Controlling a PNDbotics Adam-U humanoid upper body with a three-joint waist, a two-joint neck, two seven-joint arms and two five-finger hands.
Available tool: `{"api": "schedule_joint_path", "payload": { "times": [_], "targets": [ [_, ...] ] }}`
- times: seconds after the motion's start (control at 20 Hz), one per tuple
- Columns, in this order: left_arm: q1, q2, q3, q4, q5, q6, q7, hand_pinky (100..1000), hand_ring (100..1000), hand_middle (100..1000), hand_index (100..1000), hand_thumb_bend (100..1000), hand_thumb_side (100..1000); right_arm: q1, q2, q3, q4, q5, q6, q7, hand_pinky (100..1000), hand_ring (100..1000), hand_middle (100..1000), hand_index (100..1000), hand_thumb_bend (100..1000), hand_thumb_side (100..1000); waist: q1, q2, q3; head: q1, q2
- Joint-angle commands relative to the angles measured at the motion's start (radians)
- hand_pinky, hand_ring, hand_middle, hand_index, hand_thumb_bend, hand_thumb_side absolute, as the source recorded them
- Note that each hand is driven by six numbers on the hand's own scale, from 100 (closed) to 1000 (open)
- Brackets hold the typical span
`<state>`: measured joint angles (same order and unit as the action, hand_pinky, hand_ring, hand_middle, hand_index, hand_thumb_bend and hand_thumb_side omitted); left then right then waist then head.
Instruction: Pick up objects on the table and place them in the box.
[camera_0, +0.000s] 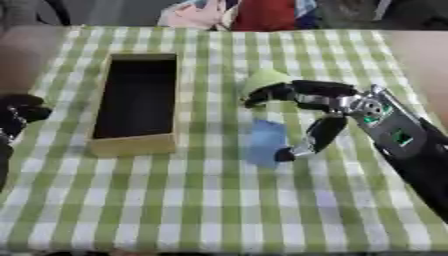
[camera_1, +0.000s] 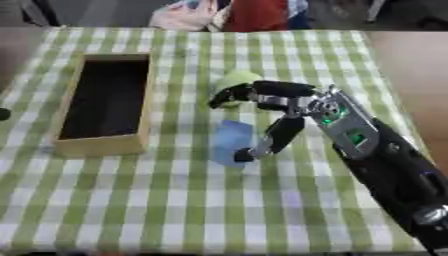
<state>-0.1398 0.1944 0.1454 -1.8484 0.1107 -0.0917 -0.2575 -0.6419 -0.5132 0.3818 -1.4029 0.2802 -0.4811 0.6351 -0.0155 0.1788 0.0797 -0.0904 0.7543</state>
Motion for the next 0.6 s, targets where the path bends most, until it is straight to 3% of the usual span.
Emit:
{"api": "schedule_joint_path", "payload": {
  "times": [0.05,0.6],
  "targets": [
    [-0.007,0.022,-0.002,-0.015,0.002,0.000,0.000,769,661,637,696,100,912,-0.010,-0.005,-0.011,0.007,0.032,-0.015,-0.003,929,1000,867,969,532,536,0.000,-0.015,0.000,-0.002,-0.010],
    [-0.009,0.019,-0.003,-0.015,0.000,-0.001,-0.002,769,661,638,696,100,913,0.005,0.026,-0.004,0.070,0.142,-0.053,-0.053,910,1000,828,942,540,562,0.003,-0.010,0.002,-0.002,-0.009]
  ]
}}
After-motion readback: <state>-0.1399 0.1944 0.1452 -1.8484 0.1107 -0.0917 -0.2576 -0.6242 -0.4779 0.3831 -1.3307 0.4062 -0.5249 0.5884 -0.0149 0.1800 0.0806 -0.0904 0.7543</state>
